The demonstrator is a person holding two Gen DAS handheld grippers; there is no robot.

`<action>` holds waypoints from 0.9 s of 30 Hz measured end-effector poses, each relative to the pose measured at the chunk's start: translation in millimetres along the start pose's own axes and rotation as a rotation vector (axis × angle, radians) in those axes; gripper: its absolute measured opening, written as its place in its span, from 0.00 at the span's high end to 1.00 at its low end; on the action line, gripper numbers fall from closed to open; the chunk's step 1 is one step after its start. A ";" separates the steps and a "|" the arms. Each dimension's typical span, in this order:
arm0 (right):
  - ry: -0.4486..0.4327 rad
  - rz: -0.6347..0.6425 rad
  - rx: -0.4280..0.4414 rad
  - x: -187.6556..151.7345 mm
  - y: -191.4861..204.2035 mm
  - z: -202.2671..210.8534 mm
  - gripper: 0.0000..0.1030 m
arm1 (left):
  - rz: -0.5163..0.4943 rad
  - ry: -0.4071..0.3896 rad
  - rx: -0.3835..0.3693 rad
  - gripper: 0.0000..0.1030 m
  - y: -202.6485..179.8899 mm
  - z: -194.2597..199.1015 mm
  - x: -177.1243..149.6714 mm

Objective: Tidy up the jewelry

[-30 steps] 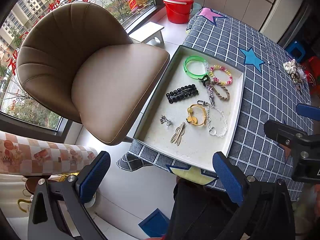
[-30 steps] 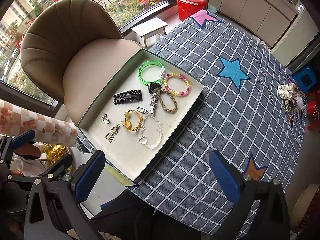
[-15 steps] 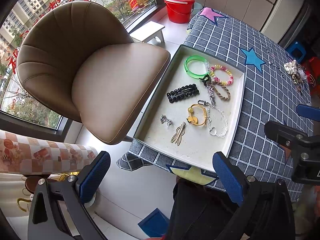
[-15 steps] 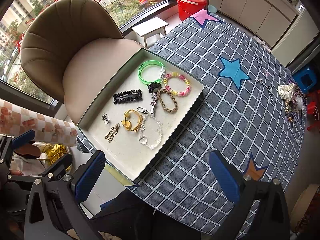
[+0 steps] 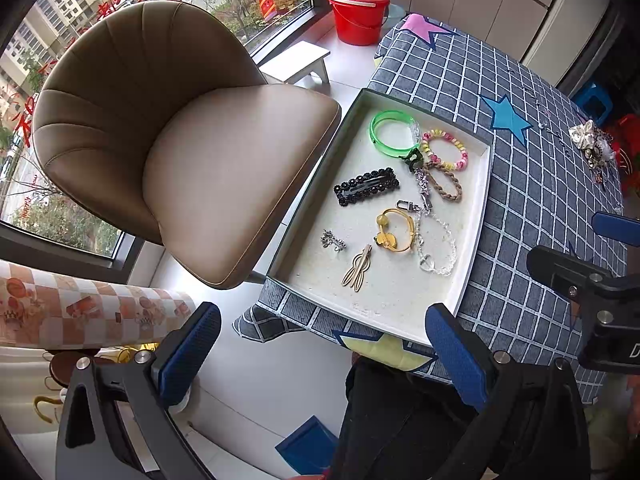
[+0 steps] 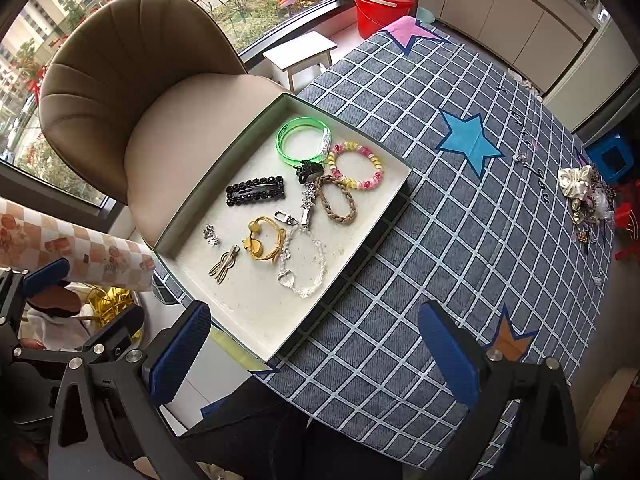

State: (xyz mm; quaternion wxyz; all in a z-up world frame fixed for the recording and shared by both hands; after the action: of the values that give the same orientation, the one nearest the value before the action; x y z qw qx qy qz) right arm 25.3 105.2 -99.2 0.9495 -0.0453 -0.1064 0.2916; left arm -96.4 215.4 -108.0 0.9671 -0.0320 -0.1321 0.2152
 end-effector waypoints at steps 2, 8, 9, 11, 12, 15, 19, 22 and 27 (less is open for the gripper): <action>0.000 0.000 0.000 0.0 0.1 0.0 0.00 | 0.001 0.000 0.000 0.00 0.4 -0.4 -0.3; -0.001 0.002 0.000 -0.5 0.8 -0.3 0.00 | 0.001 0.001 0.000 0.00 0.2 -0.4 0.6; -0.001 0.002 0.000 -0.7 1.0 -0.3 0.00 | 0.001 0.001 0.000 0.00 0.0 -0.3 0.9; 0.000 0.001 -0.001 -0.2 1.0 -0.3 0.00 | 0.004 0.001 0.000 0.00 0.8 -1.2 0.3; -0.001 0.001 -0.001 -0.1 1.1 -0.3 0.00 | 0.004 0.001 0.000 0.00 1.2 -1.4 -0.2; 0.000 -0.001 -0.001 0.8 1.0 -0.5 0.00 | 0.004 0.001 0.000 0.00 1.2 -1.1 0.3; 0.000 -0.002 -0.001 1.3 0.8 -0.3 0.00 | 0.007 0.004 0.004 0.00 1.9 -2.6 -0.2; 0.001 0.000 0.000 0.9 1.6 -0.7 0.00 | 0.014 0.010 0.007 0.00 1.0 -5.9 0.7; 0.005 0.011 0.003 -1.3 4.2 -5.3 0.00 | 0.025 0.016 0.006 0.00 0.5 -8.5 0.7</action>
State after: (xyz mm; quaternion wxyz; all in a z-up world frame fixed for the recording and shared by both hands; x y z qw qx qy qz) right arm 23.1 107.8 -105.2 0.9483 -0.0453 -0.1031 0.2969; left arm -93.7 216.0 -116.0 0.9655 -0.0323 -0.1230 0.2274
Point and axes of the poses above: each gripper's, at about its wrist camera, not at the fingertips, and z roughly against the way its jaws point, y to its left, x to its top, the point moved 6 cm from there along -z, roughly the way its jaws point, and after that the axes turned 10 degrees about -x, right-handed, at the moved point
